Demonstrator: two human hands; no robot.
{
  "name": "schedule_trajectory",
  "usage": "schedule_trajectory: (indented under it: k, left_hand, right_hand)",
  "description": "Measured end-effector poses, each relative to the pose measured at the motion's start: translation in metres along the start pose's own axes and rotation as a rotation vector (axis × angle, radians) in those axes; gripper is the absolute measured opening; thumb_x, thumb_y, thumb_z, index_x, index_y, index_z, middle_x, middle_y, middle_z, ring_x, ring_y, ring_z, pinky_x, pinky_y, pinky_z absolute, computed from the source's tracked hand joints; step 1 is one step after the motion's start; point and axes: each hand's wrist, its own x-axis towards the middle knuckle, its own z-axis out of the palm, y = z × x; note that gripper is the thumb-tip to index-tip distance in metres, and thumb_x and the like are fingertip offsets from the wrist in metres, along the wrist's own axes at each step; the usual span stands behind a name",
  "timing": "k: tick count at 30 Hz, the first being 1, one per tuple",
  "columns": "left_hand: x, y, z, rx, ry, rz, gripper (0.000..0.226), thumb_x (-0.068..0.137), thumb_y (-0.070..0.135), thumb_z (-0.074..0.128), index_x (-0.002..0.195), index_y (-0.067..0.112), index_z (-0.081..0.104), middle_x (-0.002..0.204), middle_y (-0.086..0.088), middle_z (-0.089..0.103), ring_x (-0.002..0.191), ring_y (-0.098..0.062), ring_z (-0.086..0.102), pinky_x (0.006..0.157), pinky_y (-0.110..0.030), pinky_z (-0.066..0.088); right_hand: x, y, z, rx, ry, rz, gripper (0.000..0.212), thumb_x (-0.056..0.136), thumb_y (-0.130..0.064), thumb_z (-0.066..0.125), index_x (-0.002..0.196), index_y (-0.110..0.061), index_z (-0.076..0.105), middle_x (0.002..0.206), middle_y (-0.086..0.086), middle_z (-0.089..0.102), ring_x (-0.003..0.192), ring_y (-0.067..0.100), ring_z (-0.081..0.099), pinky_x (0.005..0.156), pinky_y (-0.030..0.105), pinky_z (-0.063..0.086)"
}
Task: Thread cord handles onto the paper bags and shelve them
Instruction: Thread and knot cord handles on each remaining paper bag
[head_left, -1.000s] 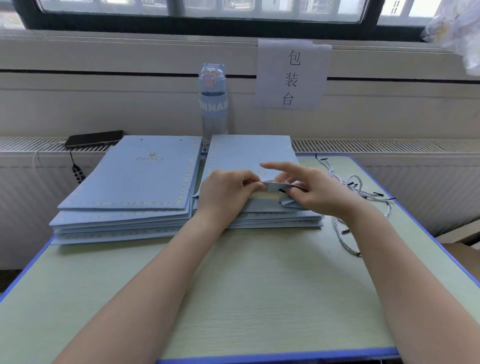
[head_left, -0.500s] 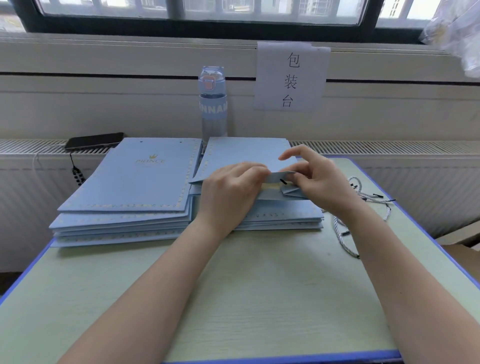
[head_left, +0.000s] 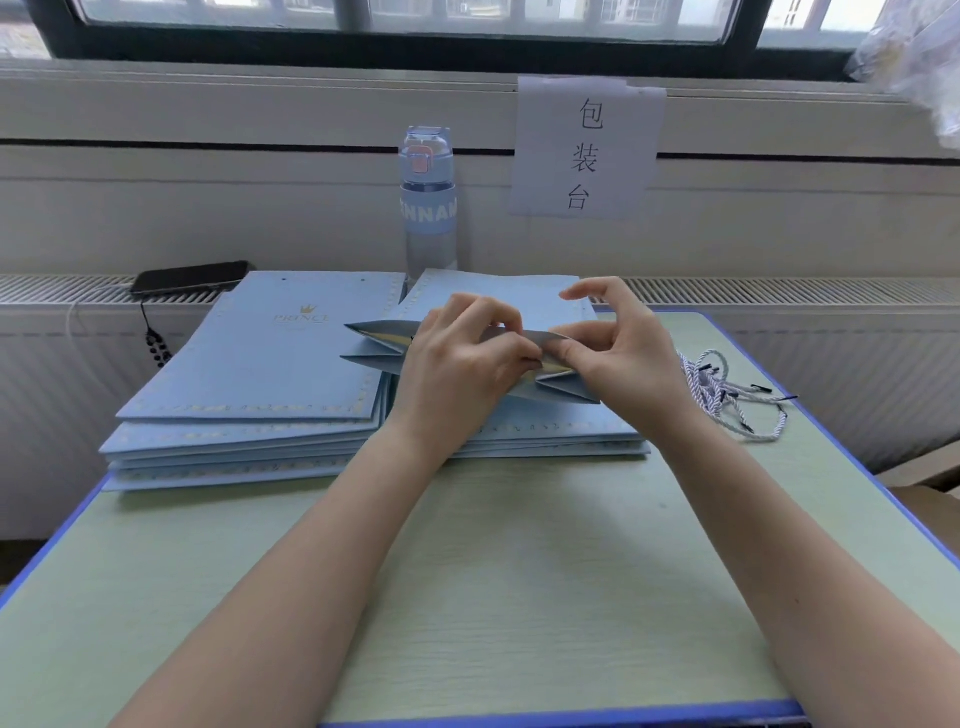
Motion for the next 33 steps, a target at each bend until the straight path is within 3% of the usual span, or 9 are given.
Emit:
schedule_trajectory:
  k: [3,5,9,15,23,28,33]
  left_hand:
    - [0.0009,-0.0029,-0.0021,-0.03,0.02,0.008,0.012,0.08,0.024,0.073,0.073,0.014,0.074,0.081,-0.001,0.064,0.083,-0.018,0.051,0.064,-0.038,0.047]
    - [0.0012,-0.0036,-0.0037,-0.017,0.034,0.009,0.014,0.082,0.024,0.072,0.073,0.012,0.074,0.081,-0.002,0.065,0.082,-0.018,0.052,0.064,-0.038,0.046]
    - [0.0005,-0.0021,-0.0039,0.022,0.03,0.023,0.014,0.083,0.021,0.072,0.075,0.009,0.072,0.084,-0.003,0.065,0.083,-0.018,0.051,0.065,-0.037,0.044]
    - [0.0002,-0.0047,-0.0037,-0.016,-0.023,0.046,0.016,0.086,0.019,0.064,0.078,0.007,0.07,0.096,0.006,0.051,0.084,-0.017,0.05,0.07,-0.036,0.042]
    - [-0.0016,-0.0026,-0.0026,-0.086,-0.111,0.016,0.02,0.089,0.011,0.053,0.079,0.001,0.067,0.097,0.003,0.049,0.082,-0.016,0.047,0.08,-0.02,0.036]
    - [-0.0009,-0.0041,-0.0038,-0.11,-0.122,0.034,0.015,0.089,0.007,0.056,0.08,0.0,0.065,0.092,-0.009,0.064,0.082,-0.024,0.059,0.082,-0.027,0.045]
    - [-0.0034,-0.0049,-0.0039,-0.142,-0.055,0.007,0.009,0.09,0.014,0.062,0.089,0.007,0.066,0.099,-0.001,0.056,0.076,-0.026,0.06,0.073,-0.033,0.051]
  right_hand:
    - [-0.0003,-0.0014,0.0014,-0.031,0.054,-0.007,0.027,0.08,-0.011,0.073,0.086,-0.033,0.057,0.087,-0.01,0.07,0.074,0.004,0.068,0.067,0.018,0.053]
    - [0.0,-0.0015,0.0029,-0.087,0.067,-0.026,0.016,0.08,-0.018,0.074,0.078,-0.03,0.064,0.08,-0.01,0.07,0.072,0.002,0.066,0.064,0.012,0.048]
    - [0.0,0.0009,0.0045,-0.113,0.042,-0.032,0.003,0.083,-0.024,0.072,0.08,-0.024,0.072,0.077,-0.007,0.072,0.073,0.004,0.066,0.068,0.016,0.049]
    - [0.0017,0.0068,0.0058,-0.153,0.013,-0.022,0.01,0.083,-0.027,0.072,0.085,-0.019,0.075,0.077,-0.001,0.073,0.071,0.006,0.066,0.069,0.026,0.052]
    - [-0.0008,0.0052,0.0081,-0.156,-0.019,-0.044,0.01,0.088,-0.018,0.066,0.086,-0.017,0.076,0.074,-0.004,0.072,0.066,-0.003,0.062,0.065,0.017,0.046]
    - [0.0012,0.0064,0.0065,-0.206,0.033,-0.042,0.012,0.088,-0.011,0.063,0.087,-0.011,0.075,0.071,0.0,0.069,0.067,0.011,0.063,0.059,0.018,0.043]
    - [0.0037,0.0054,0.0011,-0.144,0.0,-0.026,0.011,0.088,-0.013,0.065,0.085,-0.019,0.074,0.077,-0.007,0.071,0.074,0.007,0.065,0.069,0.019,0.048]
